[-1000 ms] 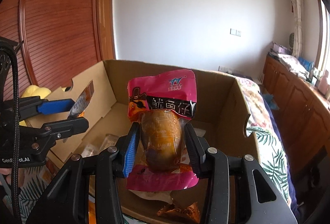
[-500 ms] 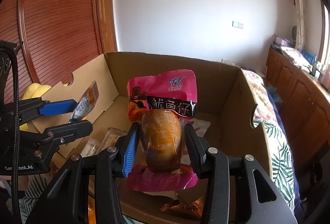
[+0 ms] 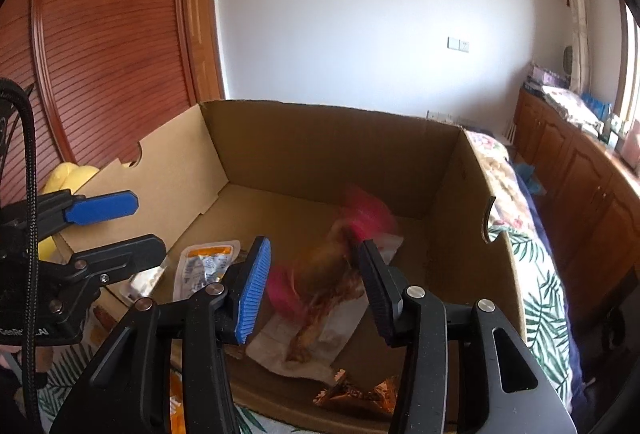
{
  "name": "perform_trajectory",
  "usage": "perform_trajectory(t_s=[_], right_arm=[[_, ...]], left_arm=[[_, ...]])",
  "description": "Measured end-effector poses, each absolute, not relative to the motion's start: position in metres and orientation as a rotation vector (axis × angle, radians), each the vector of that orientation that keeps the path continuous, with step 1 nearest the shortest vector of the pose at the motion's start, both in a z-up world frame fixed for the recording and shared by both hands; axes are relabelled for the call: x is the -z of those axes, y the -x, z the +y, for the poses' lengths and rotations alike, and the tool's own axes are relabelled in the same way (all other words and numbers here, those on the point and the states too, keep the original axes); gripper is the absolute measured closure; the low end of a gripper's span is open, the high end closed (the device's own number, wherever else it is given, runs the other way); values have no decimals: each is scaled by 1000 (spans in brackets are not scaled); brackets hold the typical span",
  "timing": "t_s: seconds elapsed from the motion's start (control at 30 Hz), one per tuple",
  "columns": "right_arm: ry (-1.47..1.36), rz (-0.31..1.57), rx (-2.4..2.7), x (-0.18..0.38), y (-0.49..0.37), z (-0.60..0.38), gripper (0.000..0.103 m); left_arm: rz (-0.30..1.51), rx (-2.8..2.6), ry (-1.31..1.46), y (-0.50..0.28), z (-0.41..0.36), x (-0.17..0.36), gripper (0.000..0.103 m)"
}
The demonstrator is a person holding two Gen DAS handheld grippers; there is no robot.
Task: Organize snacks
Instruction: 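Open both grippers to drop the packets into the box, then move both open grippers back to the packets beside the box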
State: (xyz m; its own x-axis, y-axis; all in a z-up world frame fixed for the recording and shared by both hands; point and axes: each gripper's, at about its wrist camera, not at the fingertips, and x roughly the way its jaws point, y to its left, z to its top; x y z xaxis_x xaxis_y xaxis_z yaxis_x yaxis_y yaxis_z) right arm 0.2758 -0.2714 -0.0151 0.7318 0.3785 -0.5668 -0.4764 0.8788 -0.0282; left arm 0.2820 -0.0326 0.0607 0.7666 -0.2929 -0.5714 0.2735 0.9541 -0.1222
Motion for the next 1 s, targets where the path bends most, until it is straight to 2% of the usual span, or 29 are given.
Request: perform_trajectory(t_s=[0.33, 0.7, 1.0], right_arm=[[162, 564, -471, 10, -263, -277, 56], [130, 499, -489, -13, -188, -301, 56], [81, 538, -481, 10, -134, -317, 50]], left_arm=[[602, 312, 23, -263, -27, -71, 39], [565, 332, -15, -199, -26, -87, 35], [600, 335, -30, -150, -27, -64, 32]])
